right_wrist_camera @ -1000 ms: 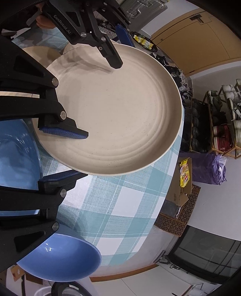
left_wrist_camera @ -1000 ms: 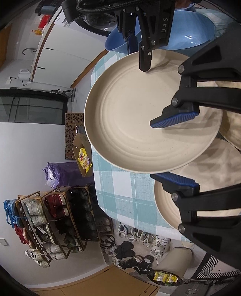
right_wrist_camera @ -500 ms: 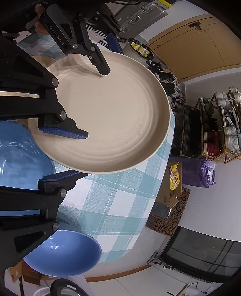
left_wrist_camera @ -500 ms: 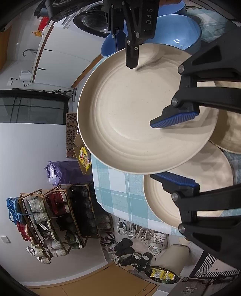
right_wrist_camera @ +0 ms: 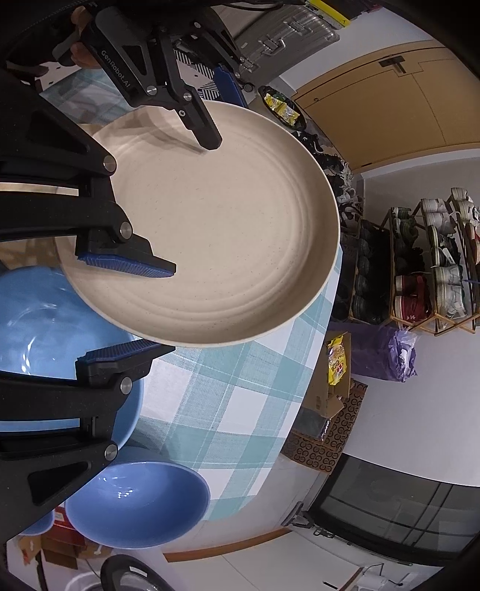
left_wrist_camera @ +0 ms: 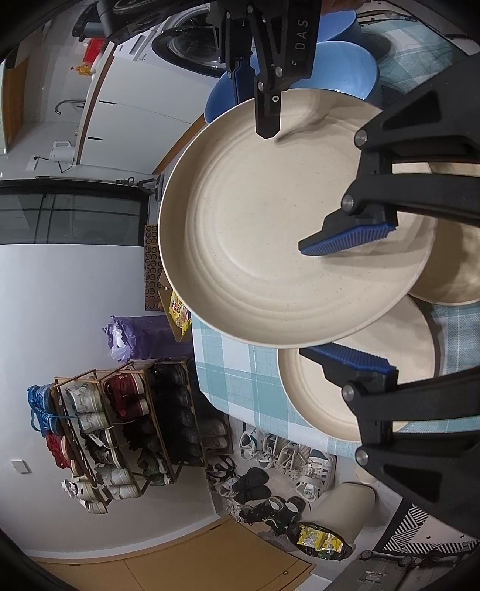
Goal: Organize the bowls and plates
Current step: 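Lift the large beige plate with both grippers and carry it across the table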
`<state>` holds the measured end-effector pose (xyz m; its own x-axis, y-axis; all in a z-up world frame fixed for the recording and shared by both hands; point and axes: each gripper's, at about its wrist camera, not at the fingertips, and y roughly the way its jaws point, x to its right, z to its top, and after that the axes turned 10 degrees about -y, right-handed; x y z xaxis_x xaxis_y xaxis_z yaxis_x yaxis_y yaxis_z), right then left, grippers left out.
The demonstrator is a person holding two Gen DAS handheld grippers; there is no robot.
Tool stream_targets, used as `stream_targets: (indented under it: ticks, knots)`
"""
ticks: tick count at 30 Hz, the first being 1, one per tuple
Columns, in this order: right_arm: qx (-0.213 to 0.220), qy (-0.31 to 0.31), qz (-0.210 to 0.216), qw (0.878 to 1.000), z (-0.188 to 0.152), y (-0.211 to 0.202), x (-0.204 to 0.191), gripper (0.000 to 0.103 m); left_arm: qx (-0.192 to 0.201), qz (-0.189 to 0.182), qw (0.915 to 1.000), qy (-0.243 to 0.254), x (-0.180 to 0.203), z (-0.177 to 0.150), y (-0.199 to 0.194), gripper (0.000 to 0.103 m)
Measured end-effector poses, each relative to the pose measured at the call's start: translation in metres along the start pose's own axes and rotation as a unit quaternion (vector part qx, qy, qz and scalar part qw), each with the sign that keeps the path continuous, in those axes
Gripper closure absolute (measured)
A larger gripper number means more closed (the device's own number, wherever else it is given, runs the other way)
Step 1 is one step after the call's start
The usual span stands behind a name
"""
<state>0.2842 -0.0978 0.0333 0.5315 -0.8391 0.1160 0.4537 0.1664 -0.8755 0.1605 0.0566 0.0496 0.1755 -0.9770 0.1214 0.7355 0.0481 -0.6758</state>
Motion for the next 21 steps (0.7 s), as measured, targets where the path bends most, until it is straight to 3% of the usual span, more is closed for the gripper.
stream_targets:
  ticks: [21]
  knots:
    - [0.013,-0.017,-0.012,1.0,-0.032,-0.03,-0.041,0.069,0.018,-0.014,0.9997,-0.01,-0.013,-0.044,-0.041,0.056]
